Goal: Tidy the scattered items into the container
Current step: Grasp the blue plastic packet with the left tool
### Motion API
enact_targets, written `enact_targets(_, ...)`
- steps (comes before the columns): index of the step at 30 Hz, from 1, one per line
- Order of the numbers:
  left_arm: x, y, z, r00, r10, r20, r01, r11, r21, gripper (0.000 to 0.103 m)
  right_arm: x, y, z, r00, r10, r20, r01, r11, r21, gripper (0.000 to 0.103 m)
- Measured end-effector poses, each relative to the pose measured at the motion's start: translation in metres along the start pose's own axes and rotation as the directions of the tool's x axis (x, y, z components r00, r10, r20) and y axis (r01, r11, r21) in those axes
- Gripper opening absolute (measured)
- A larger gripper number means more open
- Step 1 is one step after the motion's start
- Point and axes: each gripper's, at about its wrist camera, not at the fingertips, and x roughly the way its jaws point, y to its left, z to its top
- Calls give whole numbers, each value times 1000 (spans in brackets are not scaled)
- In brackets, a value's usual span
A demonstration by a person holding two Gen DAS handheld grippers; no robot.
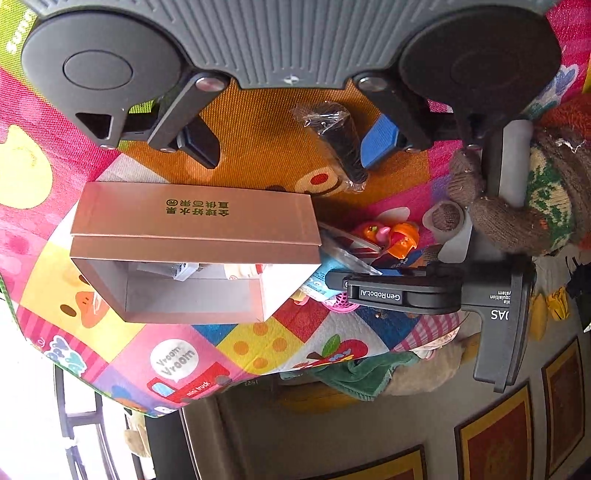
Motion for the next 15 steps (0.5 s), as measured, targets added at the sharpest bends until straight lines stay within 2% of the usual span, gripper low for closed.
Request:
enact_targets(3,-8,-4,1,1000,3,13,-4,999,48,24,1,0,-1,1000,-6,-7,6,1000,1,85)
enact_targets(5,-23,-4,0,1000,2,29,-4,997,72,11,1,-1,-1,1000,-8,-11,8,1000,3,86)
enact_targets(7,-47,-5,-4,999,-24,46,20,996,91,7,2,-1,-1,1000,-7,-16,7,1000,4,87)
enact_targets(10,-81,-7,-13,997,-60,49,54,991,123,7,4,-1,0,1000,-2,-29,2,1000,1,88)
enact_targets(13,-93,-5,-20,996,-81,33,77,991,107,10,9,-1,1,998,3,-57,-3,1000,2,88)
enact_targets(15,-86,-2,-19,995,-92,32,90,993,74,30,11,0,1,997,0,-73,0,1000,-1,89)
